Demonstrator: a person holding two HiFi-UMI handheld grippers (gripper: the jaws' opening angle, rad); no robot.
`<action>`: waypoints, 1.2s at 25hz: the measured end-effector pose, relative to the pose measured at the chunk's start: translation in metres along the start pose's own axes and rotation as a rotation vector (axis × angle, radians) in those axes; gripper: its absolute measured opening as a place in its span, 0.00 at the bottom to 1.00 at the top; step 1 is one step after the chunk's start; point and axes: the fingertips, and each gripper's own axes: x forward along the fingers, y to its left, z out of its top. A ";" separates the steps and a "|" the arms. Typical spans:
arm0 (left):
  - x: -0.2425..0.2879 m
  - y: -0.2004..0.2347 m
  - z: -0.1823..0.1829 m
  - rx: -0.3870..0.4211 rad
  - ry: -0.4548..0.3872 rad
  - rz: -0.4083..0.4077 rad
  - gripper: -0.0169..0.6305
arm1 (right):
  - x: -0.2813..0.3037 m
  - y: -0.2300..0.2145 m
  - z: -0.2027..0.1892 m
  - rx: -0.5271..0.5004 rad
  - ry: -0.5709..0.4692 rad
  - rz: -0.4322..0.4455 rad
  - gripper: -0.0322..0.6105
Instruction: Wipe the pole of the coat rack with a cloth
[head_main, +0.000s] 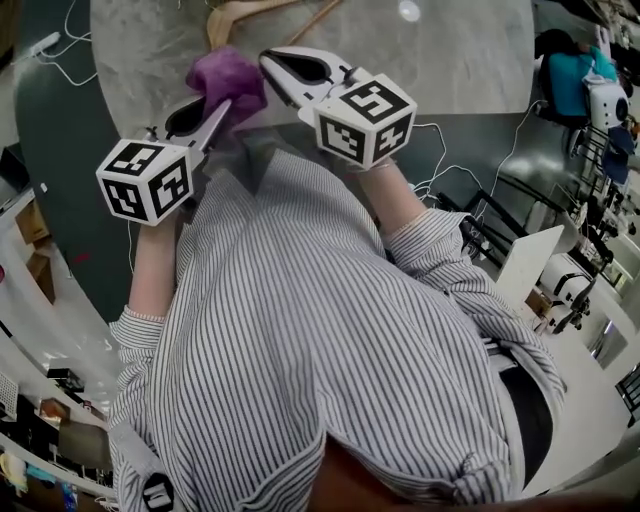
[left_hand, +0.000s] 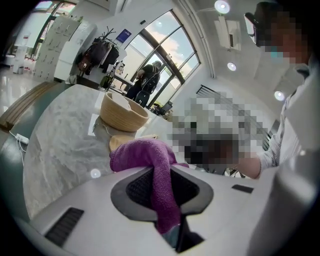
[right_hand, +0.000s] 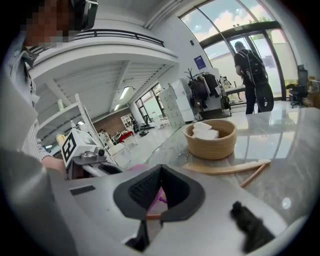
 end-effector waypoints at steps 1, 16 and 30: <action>0.000 -0.004 0.006 0.013 -0.009 -0.002 0.15 | -0.004 0.001 0.003 -0.030 0.005 0.001 0.07; -0.023 -0.022 0.086 0.130 -0.201 0.034 0.15 | -0.037 0.001 0.047 -0.238 -0.019 0.008 0.07; -0.025 -0.028 0.088 0.168 -0.207 0.024 0.15 | -0.040 0.014 0.061 -0.367 -0.012 0.050 0.07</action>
